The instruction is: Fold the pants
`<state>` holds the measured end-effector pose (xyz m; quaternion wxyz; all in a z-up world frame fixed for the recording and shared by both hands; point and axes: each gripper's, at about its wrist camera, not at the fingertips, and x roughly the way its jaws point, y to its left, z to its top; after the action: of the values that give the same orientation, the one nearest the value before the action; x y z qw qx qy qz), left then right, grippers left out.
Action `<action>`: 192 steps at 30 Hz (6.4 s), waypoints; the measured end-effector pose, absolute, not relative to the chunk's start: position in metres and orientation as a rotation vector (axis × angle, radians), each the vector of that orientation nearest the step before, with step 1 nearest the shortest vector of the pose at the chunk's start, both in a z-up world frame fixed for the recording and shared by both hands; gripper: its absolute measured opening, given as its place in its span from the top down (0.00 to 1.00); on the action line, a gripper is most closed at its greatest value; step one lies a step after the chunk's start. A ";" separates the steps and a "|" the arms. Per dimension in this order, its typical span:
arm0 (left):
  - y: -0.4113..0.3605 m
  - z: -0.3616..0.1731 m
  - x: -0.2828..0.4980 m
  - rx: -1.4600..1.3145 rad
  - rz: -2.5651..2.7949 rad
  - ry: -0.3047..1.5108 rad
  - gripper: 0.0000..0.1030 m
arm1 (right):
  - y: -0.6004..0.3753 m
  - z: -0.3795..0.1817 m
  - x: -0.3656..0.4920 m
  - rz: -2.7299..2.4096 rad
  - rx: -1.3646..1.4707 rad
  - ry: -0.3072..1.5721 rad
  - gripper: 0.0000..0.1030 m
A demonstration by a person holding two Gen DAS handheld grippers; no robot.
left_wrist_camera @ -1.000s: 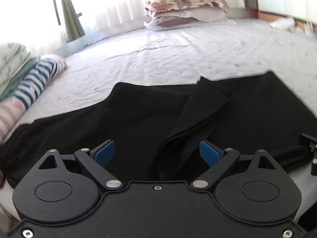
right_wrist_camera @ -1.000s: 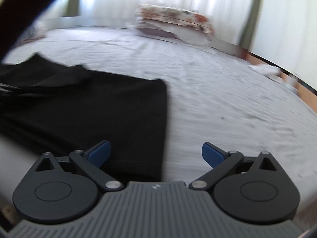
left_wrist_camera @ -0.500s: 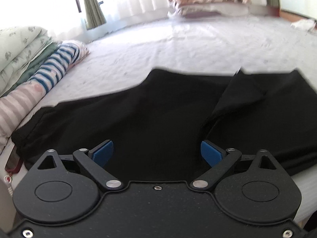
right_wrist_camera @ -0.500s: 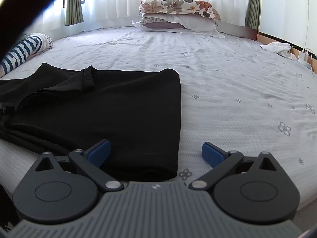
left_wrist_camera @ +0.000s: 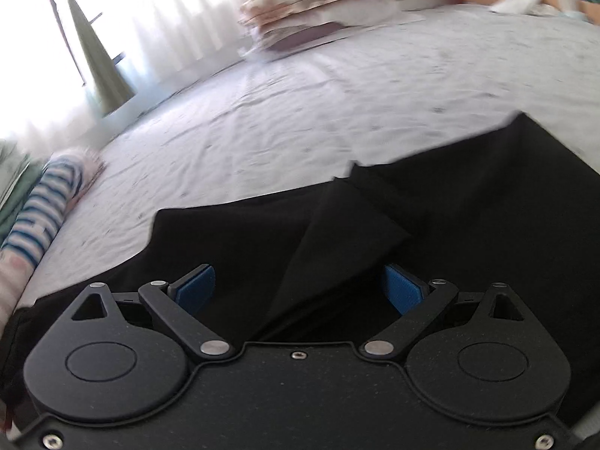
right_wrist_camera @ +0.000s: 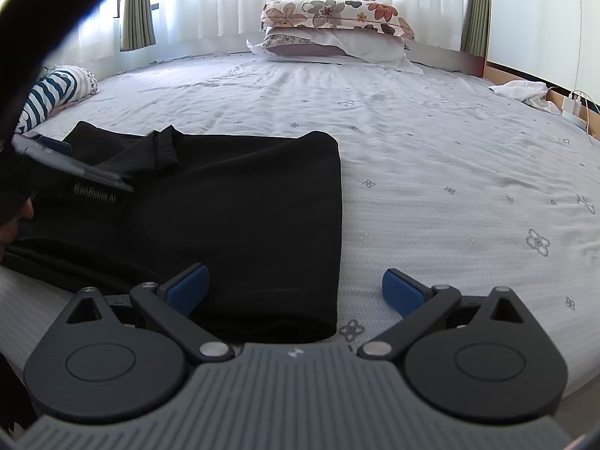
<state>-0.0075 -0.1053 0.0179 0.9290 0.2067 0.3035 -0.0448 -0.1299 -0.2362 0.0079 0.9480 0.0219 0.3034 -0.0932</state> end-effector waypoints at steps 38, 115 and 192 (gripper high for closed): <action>-0.024 0.030 0.085 0.042 0.075 0.762 0.09 | -0.226 0.016 -0.128 -0.210 -0.025 0.610 0.00; 0.028 0.061 -0.082 -0.166 -0.079 0.722 0.84 | -0.249 0.064 -0.018 -0.132 0.161 0.668 0.67; 0.017 0.107 -0.042 -0.079 -0.033 0.285 0.87 | -0.210 0.053 -0.142 -0.237 0.127 0.393 0.08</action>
<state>-0.0415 0.0167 0.1074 0.9890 -0.0391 0.1420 -0.0163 -0.1423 -0.2100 0.0525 0.9718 0.0631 0.1945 -0.1175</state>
